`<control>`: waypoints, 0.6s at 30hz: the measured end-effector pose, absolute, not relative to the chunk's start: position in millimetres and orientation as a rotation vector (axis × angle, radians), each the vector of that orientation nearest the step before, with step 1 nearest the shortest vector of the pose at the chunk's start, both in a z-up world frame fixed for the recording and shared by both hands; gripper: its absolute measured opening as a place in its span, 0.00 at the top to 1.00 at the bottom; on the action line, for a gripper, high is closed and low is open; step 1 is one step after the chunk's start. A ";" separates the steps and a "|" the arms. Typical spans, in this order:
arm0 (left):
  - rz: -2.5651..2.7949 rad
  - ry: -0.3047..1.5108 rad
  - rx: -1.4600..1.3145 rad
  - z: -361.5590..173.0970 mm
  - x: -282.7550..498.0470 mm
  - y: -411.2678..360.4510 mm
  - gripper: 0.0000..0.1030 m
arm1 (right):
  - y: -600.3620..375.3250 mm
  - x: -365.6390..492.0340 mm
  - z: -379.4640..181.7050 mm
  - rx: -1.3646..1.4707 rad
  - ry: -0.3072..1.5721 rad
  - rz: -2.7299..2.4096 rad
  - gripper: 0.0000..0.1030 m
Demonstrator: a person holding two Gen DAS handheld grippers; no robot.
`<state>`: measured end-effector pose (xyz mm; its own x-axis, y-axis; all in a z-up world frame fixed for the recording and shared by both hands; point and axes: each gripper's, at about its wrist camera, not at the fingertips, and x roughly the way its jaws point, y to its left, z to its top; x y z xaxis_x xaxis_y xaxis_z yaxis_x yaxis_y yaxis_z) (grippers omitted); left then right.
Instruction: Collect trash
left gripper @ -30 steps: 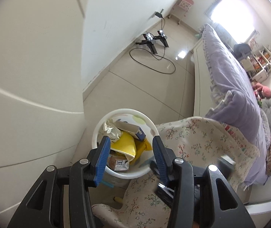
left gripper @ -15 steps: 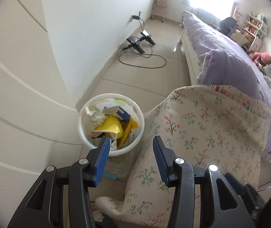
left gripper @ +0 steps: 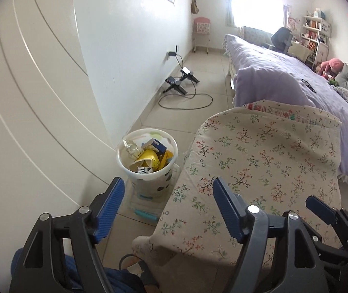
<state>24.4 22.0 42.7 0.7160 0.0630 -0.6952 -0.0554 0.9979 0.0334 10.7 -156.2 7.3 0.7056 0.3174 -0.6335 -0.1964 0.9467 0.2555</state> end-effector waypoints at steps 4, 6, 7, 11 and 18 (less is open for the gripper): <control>0.075 0.719 0.037 60.0 -2.7 10.2 0.16 | -169.7 -14.8 18.9 0.176 0.695 0.286 0.33; 0.083 0.695 0.049 69.1 -15.6 4.5 0.14 | -175.1 -25.9 25.4 0.173 0.677 0.280 0.32; 0.079 0.688 0.053 71.5 -20.8 1.5 0.14 | -177.9 -31.5 28.3 0.170 0.668 0.278 0.32; 0.058 0.671 0.071 79.9 -40.2 -12.0 0.12 | -189.6 -51.7 37.6 0.169 0.639 0.280 0.27; 0.058 0.671 0.102 79.8 -53.4 -24.1 0.10 | -211.9 -68.3 50.8 0.184 0.590 0.230 0.22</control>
